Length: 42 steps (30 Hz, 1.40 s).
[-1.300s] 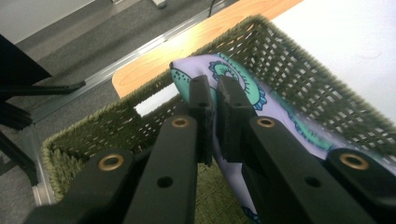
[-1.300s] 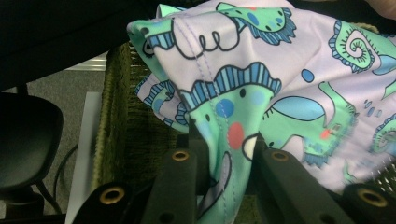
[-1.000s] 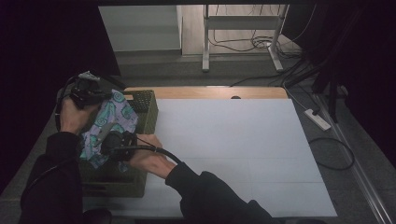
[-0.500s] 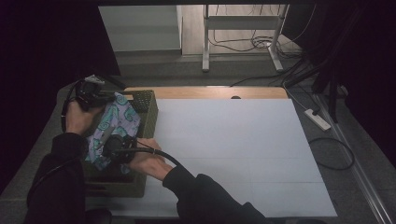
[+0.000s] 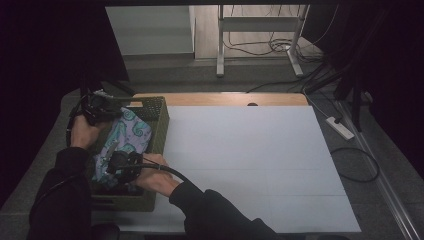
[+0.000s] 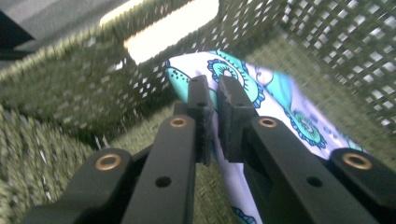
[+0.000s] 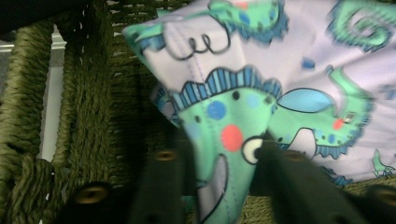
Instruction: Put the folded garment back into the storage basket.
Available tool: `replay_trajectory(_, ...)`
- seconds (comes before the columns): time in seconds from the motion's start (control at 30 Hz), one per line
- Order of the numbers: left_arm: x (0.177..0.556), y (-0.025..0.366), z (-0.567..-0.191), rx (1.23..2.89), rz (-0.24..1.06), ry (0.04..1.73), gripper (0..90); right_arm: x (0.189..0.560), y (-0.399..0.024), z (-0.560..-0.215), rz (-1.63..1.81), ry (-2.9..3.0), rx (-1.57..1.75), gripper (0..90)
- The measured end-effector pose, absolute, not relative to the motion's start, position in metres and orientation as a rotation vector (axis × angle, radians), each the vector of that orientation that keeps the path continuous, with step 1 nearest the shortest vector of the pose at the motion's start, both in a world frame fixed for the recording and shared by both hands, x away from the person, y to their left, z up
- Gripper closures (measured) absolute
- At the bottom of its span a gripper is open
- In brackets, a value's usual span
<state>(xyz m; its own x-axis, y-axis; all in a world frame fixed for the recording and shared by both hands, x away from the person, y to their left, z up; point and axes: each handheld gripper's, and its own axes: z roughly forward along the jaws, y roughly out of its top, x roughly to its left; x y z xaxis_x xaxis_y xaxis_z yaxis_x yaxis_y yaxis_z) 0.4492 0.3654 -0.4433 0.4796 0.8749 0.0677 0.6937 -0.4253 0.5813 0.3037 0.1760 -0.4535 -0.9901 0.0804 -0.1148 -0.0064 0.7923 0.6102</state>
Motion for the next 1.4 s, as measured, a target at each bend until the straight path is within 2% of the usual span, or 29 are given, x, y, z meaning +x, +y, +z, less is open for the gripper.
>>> replay_trajectory(0.03,0.449,0.365,-0.443,2.247,0.501,1.298,81.8,0.304,0.176,-0.453,0.969,2.845,0.059,65.4)
replay_trajectory(0.07,0.45,0.369,-0.449,2.242,0.512,1.337,77.3,0.304,0.176,-0.453,0.983,2.867,0.066,53.0)
replay_trajectory(0.1,0.45,0.369,-0.449,2.242,0.512,1.337,68.8,0.304,0.176,-0.453,0.983,2.867,0.066,53.0)
replay_trajectory(0.13,0.452,0.373,-0.452,2.226,0.492,1.403,64.6,0.303,0.175,-0.452,1.006,2.861,0.073,42.9)
replay_trajectory(0.17,0.452,0.373,-0.452,2.226,0.492,1.403,62.0,0.303,0.175,-0.452,1.006,2.861,0.073,42.9)
replay_trajectory(0.2,0.452,0.375,-0.453,2.221,0.503,1.421,56.9,0.304,0.173,-0.45,1.029,2.863,0.078,35.4)
replay_trajectory(0.23,0.452,0.378,-0.454,2.21,0.493,1.441,56.9,0.304,0.173,-0.45,1.029,2.863,0.078,35.4)
replay_trajectory(0.27,0.451,0.38,-0.454,2.198,0.489,1.457,50.1,0.305,0.172,-0.447,1.042,2.858,0.089,31.3)
replay_trajectory(0.3,0.451,0.381,-0.454,2.188,0.485,1.46,50.1,0.305,0.172,-0.447,1.042,2.858,0.089,31.3)
replay_trajectory(0.33,0.449,0.381,-0.452,2.179,0.488,1.458,44.9,0.308,0.169,-0.445,1.045,2.853,0.108,28.5)
replay_trajectory(0.5,0.446,0.381,-0.448,2.162,0.487,1.455,36.5,0.315,0.161,-0.441,1.088,2.871,0.162,26.4)
replay_trajectory(1.1,0.434,0.368,-0.444,2.097,0.411,1.418,21.0,0.331,0.12,-0.42,1.165,2.819,0.263,16.3)
replay_trajectory(1.4,0.426,0.359,-0.438,2.071,0.403,1.389,9.8,0.339,0.102,-0.418,1.182,2.807,0.337,13.3)
